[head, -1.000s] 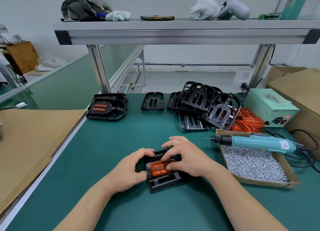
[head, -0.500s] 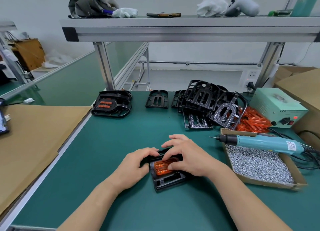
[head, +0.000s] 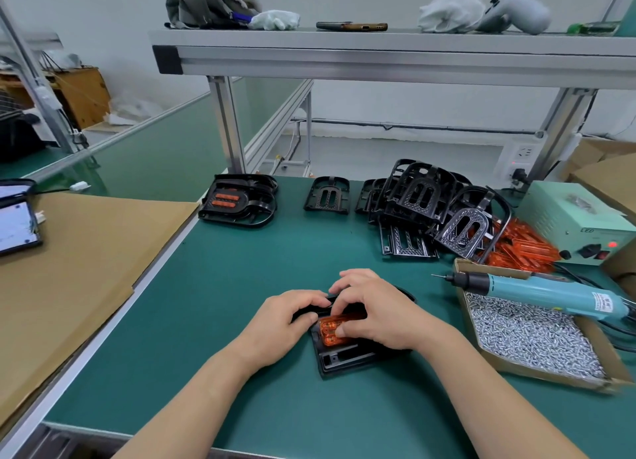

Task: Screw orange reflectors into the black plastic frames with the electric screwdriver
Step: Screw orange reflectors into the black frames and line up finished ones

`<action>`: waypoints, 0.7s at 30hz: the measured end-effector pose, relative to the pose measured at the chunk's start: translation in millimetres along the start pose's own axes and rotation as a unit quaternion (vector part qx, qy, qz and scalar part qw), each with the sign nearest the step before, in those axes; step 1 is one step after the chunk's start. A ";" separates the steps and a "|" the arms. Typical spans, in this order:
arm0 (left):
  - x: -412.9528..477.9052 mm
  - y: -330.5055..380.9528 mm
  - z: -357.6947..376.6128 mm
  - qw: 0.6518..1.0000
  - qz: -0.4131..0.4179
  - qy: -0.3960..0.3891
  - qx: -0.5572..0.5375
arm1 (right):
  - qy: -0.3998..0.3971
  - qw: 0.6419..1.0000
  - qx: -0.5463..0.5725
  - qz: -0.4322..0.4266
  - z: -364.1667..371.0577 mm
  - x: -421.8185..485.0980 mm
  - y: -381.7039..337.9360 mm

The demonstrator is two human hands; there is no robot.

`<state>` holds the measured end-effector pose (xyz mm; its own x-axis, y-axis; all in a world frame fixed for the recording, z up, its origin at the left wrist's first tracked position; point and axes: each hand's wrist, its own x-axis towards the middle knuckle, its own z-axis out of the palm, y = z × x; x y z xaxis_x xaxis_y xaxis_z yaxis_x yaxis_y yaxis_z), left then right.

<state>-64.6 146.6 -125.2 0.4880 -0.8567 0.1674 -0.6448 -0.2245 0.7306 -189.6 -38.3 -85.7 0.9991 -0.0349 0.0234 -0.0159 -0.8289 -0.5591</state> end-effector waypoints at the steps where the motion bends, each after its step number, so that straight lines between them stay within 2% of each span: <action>1: -0.1 0.0 0.2 1.000 -0.001 0.003 0.001 | -0.004 1.000 0.001 -0.005 0.3 1.2 -0.9; 11: 0.3 -1.0 1.2 1.000 0.008 0.011 0.008 | 0.042 0.997 -0.038 -0.061 4.7 4.4 -3.7; 15: 0.8 0.7 1.3 1.000 0.006 0.016 0.007 | 0.064 0.996 -0.007 -0.055 8.7 4.1 -6.1; 21: -1.2 4.5 1.0 1.000 0.013 0.020 0.008 | 0.038 0.998 0.006 -0.042 5.0 10.5 -12.4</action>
<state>-68.6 146.1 -122.8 0.4931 -0.8436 0.2123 -0.6672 -0.2102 0.7146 -178.7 -25.6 -82.7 0.9912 -0.0085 0.1320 0.0680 -0.8234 -0.5633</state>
